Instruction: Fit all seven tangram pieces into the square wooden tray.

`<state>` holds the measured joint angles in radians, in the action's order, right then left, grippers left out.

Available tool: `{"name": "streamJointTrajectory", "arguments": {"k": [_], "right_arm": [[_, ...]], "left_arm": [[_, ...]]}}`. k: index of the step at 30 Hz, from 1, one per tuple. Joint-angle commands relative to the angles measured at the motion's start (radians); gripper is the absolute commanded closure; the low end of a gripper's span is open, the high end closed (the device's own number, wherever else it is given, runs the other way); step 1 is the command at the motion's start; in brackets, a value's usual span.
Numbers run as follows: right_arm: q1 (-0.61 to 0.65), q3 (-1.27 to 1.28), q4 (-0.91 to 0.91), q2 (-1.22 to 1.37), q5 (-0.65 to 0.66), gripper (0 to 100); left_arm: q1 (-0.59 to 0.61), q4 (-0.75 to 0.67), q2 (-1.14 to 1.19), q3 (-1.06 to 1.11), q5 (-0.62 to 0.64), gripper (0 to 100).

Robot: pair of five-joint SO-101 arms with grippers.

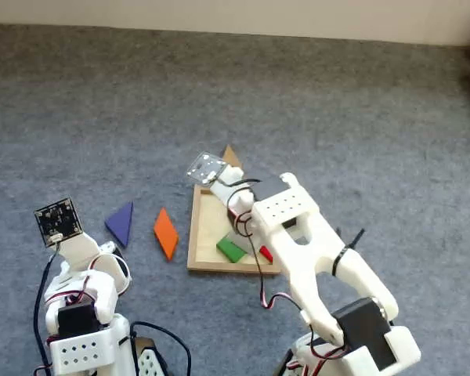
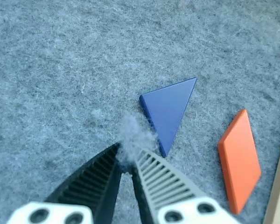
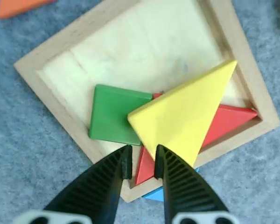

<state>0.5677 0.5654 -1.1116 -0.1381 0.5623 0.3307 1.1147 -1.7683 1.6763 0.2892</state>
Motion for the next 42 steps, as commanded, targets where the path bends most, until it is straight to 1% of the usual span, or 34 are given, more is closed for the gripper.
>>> {"name": "streamJointTrajectory", "arguments": {"k": [1, 4, 6, 12, 14, 15, 19, 21, 26, 29, 31, 35, 38, 42], "right_arm": [[-0.071, -0.001, 0.085, -0.016, -0.081, 91.2], [-0.091, -0.001, 0.174, 0.021, -0.198, 91.2], [-0.09, -0.001, 0.191, 0.05, -0.253, 91.2], [-0.087, -0.065, 0.188, 0.147, -0.322, 91.2], [-0.067, -0.084, 0.186, 0.185, -0.316, 91.2], [-0.056, -0.084, 0.186, 0.197, -0.288, 91.2], [0.005, -0.076, 0.186, 0.203, -0.08, 91.2], [0.021, -0.074, 0.188, 0.203, -0.015, 91.2], [0.028, -0.082, 0.194, 0.208, 0.092, 91.2], [0.035, -0.084, 0.2, 0.209, 0.135, 91.2], [0.041, -0.084, 0.229, 0.202, 0.137, 91.2], [0.042, -0.111, 0.231, 0.159, 0.13, 91.2], [0.035, -0.117, 0.231, 0.039, 0.037, 91.2], [0.016, -0.047, 0.193, -0.117, -0.103, 91.2]], "left_arm": [[0.013, -0.008, -0.024, 0.021, 0.008, 99], [0.013, -0.008, -0.024, 0.021, 0.008, 99], [0.013, -0.008, -0.024, 0.021, 0.008, 99], [0.013, -0.008, -0.024, 0.021, 0.008, 99], [0.013, -0.008, -0.024, 0.021, 0.008, 99], [0.013, -0.008, -0.024, 0.021, 0.008, 99], [0.013, -0.008, -0.024, 0.021, 0.008, 99], [0.013, -0.008, -0.024, 0.021, 0.008, 99], [0.013, -0.008, -0.024, 0.021, 0.008, 99], [0.013, -0.008, -0.024, 0.021, 0.008, 99], [0.013, -0.008, -0.024, 0.021, 0.008, 99], [0.013, -0.008, -0.024, 0.021, 0.008, 99], [0.013, -0.008, -0.024, 0.021, 0.008, 99], [0.013, -0.008, -0.024, 0.021, 0.008, 99]]}}
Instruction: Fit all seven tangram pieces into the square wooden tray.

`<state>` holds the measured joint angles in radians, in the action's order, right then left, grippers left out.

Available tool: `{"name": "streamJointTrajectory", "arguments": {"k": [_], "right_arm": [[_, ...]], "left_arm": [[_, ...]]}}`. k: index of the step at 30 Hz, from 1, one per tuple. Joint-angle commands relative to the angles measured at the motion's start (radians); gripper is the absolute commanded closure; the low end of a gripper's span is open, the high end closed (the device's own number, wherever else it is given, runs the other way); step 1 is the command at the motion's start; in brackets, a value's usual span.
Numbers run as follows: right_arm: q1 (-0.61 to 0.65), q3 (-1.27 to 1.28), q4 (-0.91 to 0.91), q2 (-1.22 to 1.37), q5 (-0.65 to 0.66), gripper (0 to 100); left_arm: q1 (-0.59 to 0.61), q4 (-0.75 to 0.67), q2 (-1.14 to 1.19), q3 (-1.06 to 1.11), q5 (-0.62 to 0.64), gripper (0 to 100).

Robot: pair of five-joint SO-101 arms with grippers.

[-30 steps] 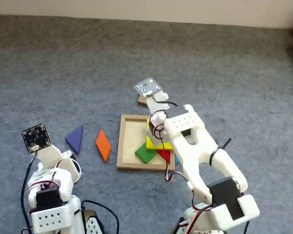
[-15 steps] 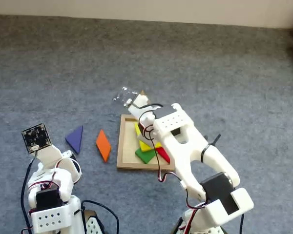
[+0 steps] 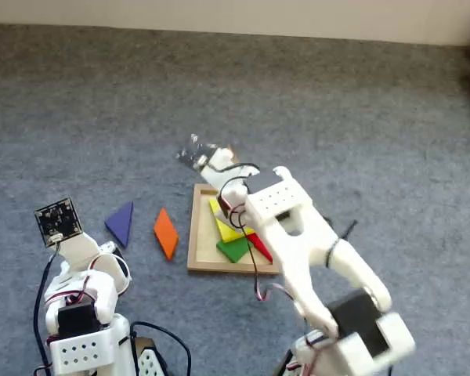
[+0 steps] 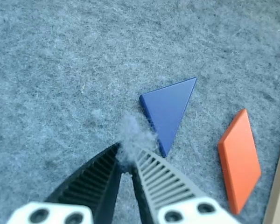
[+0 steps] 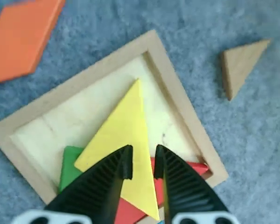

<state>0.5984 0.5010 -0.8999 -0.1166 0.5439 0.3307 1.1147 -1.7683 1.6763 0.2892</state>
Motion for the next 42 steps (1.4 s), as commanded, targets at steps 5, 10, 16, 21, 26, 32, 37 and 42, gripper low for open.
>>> {"name": "streamJointTrajectory", "arguments": {"k": [5, 10, 16, 21, 26, 32, 37, 42], "right_arm": [[-0.015, 0.085, -0.068, -0.196, -0.187, 91.2], [-0.015, 0.085, -0.157, -0.117, -0.238, 91.2], [-0.028, -0.005, -0.173, 0.039, -0.239, 91.2], [-0.067, -0.067, -0.173, 0.124, -0.238, 91.2], [-0.093, -0.082, -0.165, 0.127, -0.235, 91.2], [-0.091, -0.076, -0.033, 0.13, -0.235, 91.2], [-0.091, -0.071, 0.053, 0.131, -0.239, 91.2], [-0.091, -0.071, 0.051, 0.131, -0.239, 91.2]], "left_arm": [[0.013, -0.008, -0.024, 0.021, 0.008, 99], [0.013, -0.008, -0.024, 0.021, 0.008, 99], [0.013, -0.008, -0.024, 0.021, 0.008, 99], [0.013, -0.008, -0.024, 0.021, 0.008, 99], [0.013, -0.008, -0.024, 0.021, 0.008, 99], [0.013, -0.008, -0.024, 0.021, 0.008, 99], [0.013, -0.008, -0.024, 0.021, 0.008, 99], [0.013, -0.008, -0.024, 0.021, 0.008, 99]]}}
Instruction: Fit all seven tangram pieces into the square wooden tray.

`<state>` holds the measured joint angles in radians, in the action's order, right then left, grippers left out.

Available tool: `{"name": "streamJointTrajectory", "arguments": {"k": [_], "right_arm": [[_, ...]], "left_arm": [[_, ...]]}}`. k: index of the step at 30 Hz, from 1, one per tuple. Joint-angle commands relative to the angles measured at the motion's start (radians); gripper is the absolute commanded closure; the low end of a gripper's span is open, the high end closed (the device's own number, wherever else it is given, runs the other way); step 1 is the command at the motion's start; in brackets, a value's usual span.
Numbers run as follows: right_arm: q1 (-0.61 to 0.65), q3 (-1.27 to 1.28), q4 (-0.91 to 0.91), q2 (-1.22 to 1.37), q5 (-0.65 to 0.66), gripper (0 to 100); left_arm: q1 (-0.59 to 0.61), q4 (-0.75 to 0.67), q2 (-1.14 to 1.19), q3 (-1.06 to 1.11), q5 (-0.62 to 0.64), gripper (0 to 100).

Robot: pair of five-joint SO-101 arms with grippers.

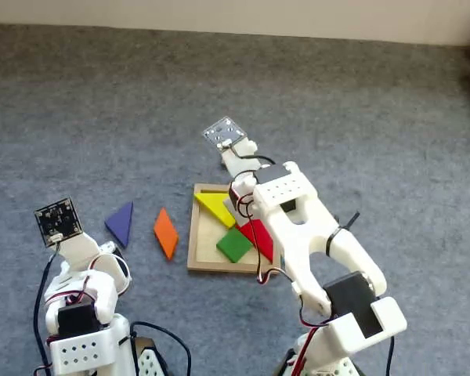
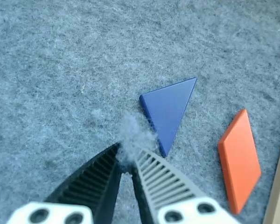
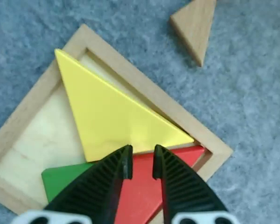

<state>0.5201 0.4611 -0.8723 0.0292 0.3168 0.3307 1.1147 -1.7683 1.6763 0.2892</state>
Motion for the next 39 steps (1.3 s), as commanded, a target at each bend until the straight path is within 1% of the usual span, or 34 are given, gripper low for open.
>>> {"name": "streamJointTrajectory", "arguments": {"k": [1, 5, 11, 14, 18, 26, 27, 32, 39], "right_arm": [[-0.013, -0.031, 0.022, -0.018, -0.012, 91.2], [-0.002, -0.031, 0.021, -0.024, -0.012, 91.2], [0.067, -0.031, 0.028, -0.015, -0.012, 91.2], [0.061, -0.008, 0.09, -0.012, -0.012, 91.2], [0.039, 0.102, 0.242, -0.013, -0.008, 91.2], [0.036, 0.156, 0.246, -0.015, -0.006, 91.2], [0.033, 0.156, 0.246, -0.015, 0.0, 91.2], [-0.005, 0.154, 0.197, -0.015, 0.123, 91.2], [-0.071, 0.156, 0.197, -0.015, 0.186, 91.2]], "left_arm": [[0.013, -0.008, -0.024, 0.021, 0.008, 99], [0.013, -0.008, -0.024, 0.021, 0.008, 99], [0.013, -0.008, -0.024, 0.021, 0.008, 99], [0.013, -0.008, -0.024, 0.021, 0.008, 99], [0.013, -0.008, -0.024, 0.021, 0.008, 99], [0.013, -0.008, -0.024, 0.021, 0.008, 99], [0.013, -0.008, -0.024, 0.021, 0.008, 99], [0.013, -0.008, -0.024, 0.021, 0.008, 99], [0.013, -0.008, -0.024, 0.021, 0.008, 99]]}}
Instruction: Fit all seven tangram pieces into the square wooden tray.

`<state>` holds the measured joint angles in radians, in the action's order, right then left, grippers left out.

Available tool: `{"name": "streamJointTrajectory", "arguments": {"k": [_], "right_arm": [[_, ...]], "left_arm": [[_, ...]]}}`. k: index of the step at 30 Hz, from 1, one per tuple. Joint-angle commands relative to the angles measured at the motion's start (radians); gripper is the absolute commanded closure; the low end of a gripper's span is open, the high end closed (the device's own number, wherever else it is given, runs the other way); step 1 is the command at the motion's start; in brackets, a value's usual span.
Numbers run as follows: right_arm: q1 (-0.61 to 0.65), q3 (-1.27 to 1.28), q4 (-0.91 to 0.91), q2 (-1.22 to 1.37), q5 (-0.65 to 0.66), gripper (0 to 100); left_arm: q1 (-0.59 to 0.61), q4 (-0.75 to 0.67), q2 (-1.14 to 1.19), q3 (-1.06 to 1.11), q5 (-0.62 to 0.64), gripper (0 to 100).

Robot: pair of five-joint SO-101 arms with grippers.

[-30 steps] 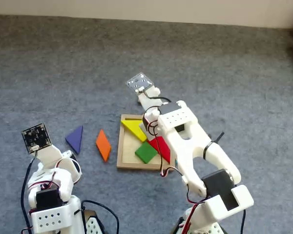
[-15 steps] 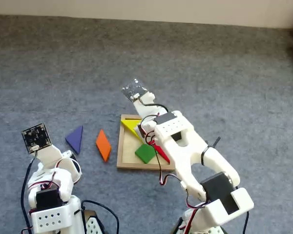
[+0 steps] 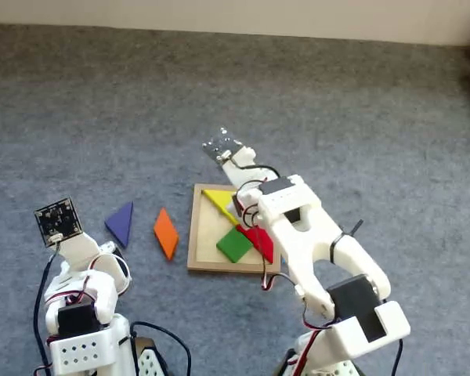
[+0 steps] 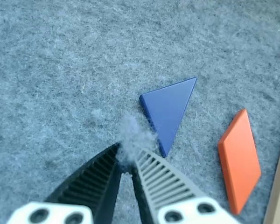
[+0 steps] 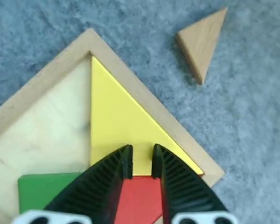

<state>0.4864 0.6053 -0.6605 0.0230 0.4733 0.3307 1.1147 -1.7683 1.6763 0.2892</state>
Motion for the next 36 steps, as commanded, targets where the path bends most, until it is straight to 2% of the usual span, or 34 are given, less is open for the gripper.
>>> {"name": "streamJointTrajectory", "arguments": {"k": [1, 12, 16, 22, 26, 30, 33, 36], "right_arm": [[-0.039, 0.012, -0.015, -0.008, 0.037, 91.2], [-0.025, 0.004, -0.025, -0.028, 0.012, 91.2], [-0.038, 0.002, -0.096, -0.151, -0.086, 91.2], [-0.062, 0.002, -0.291, -0.39, -0.137, 91.0], [-0.065, 0.002, -0.42, -0.466, -0.218, 90.7], [-0.071, 0.01, -0.493, -0.466, -0.358, 89.9], [-0.107, 0.013, -0.496, -0.466, -0.466, 82.7], [-0.151, 0.041, -0.493, -0.446, -0.519, 77.9]], "left_arm": [[0.013, -0.008, -0.024, 0.021, 0.008, 99], [0.013, -0.008, -0.024, 0.021, 0.008, 99], [0.013, -0.008, -0.024, 0.021, 0.008, 99], [0.013, -0.008, -0.024, 0.021, 0.008, 99], [0.013, -0.008, -0.024, 0.021, 0.008, 99], [0.013, -0.008, -0.024, 0.021, 0.008, 99], [0.013, -0.008, -0.024, 0.021, 0.008, 99], [0.013, -0.008, -0.024, 0.021, 0.008, 99]]}}
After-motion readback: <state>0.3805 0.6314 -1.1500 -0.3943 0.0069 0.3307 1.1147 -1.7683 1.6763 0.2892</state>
